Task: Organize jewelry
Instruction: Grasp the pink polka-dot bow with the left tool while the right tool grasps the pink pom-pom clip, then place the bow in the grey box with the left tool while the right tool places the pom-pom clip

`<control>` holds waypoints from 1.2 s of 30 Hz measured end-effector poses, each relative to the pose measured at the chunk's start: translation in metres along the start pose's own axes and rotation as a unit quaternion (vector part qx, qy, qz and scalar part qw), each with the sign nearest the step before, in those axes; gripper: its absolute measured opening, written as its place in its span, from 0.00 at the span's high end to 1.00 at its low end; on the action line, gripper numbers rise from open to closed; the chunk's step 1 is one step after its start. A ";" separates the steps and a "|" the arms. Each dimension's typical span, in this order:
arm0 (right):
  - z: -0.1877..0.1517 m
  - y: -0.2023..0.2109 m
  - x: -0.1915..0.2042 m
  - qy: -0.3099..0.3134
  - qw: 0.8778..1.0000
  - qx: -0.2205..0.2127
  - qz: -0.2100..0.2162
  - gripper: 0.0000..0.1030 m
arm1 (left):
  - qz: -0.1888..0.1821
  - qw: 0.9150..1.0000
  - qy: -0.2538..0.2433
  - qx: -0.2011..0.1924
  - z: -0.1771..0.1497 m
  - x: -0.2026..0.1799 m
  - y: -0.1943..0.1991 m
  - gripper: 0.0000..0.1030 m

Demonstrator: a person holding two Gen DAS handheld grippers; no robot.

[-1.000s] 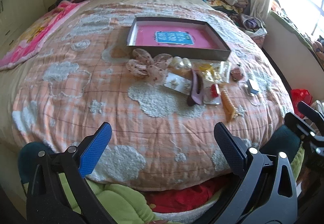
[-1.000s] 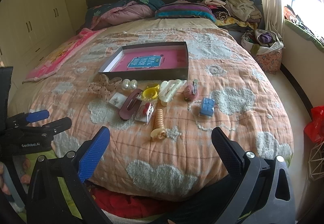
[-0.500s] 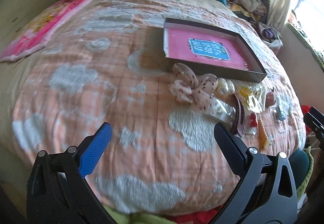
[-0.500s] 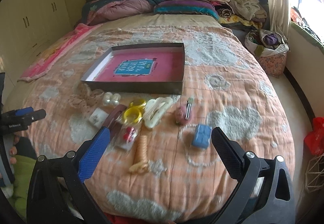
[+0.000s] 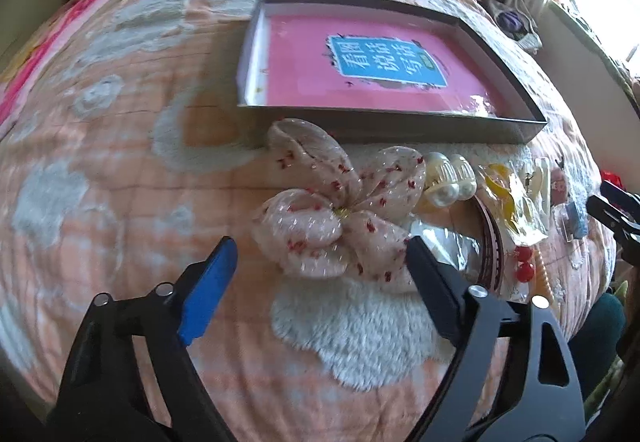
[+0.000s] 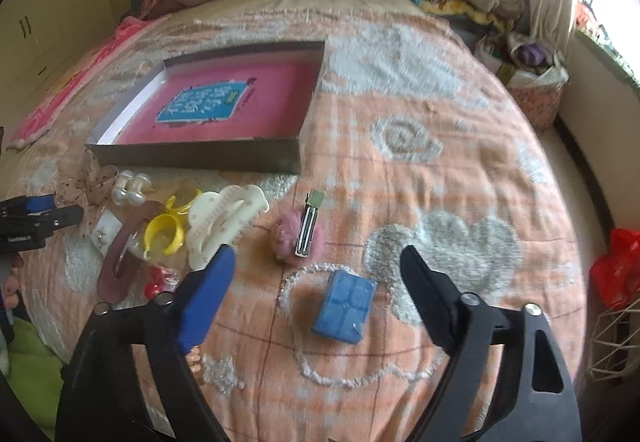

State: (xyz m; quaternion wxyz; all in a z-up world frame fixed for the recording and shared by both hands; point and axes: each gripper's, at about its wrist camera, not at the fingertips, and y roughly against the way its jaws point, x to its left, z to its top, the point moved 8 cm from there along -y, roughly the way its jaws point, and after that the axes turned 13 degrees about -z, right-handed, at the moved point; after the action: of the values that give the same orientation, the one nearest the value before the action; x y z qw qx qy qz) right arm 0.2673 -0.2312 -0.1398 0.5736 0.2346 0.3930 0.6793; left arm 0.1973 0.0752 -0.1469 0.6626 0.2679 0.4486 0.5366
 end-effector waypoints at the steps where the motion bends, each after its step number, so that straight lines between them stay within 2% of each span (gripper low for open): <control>1: 0.000 -0.005 0.000 0.000 1.000 0.004 0.006 0.25 | -0.003 1.000 0.000 0.002 0.001 0.000 -0.004 0.34; 6: 0.002 -0.023 0.010 0.005 0.999 0.020 0.027 0.37 | -0.016 1.000 0.001 0.002 0.006 0.006 -0.017 0.51; 8: 0.003 -0.028 0.014 0.004 0.999 0.025 0.034 0.43 | -0.025 1.000 -0.003 -0.004 0.007 0.006 -0.017 0.68; 11: 0.006 -0.041 0.016 -0.004 0.998 0.034 0.048 0.56 | -0.039 0.999 -0.009 -0.013 0.009 0.004 -0.013 0.82; 13: 0.005 -0.046 0.017 -0.007 0.998 0.042 0.051 0.71 | -0.047 0.999 -0.013 -0.022 0.010 0.003 -0.008 0.86; 19: 0.005 -0.039 0.008 -0.035 0.997 0.028 0.060 0.73 | -0.064 0.997 -0.021 -0.050 0.020 -0.003 0.023 0.87; 23: 0.012 -0.021 -0.006 -0.055 0.997 0.001 0.058 0.73 | -0.066 0.994 -0.030 -0.079 0.037 -0.005 0.052 0.87; 30: 0.043 0.014 -0.010 -0.057 0.995 -0.050 0.069 0.73 | -0.056 0.993 -0.026 -0.101 0.073 0.003 0.068 0.87; 36: 0.080 0.025 0.007 -0.052 0.993 -0.076 0.076 0.73 | -0.055 0.991 -0.037 -0.116 0.104 -0.003 0.068 0.87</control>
State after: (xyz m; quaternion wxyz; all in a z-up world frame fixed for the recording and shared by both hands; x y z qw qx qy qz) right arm 0.3123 -0.2037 -0.0737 0.5561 0.2550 0.2908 0.7356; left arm 0.2564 0.1043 -0.0418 0.7336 0.1839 0.3727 0.5377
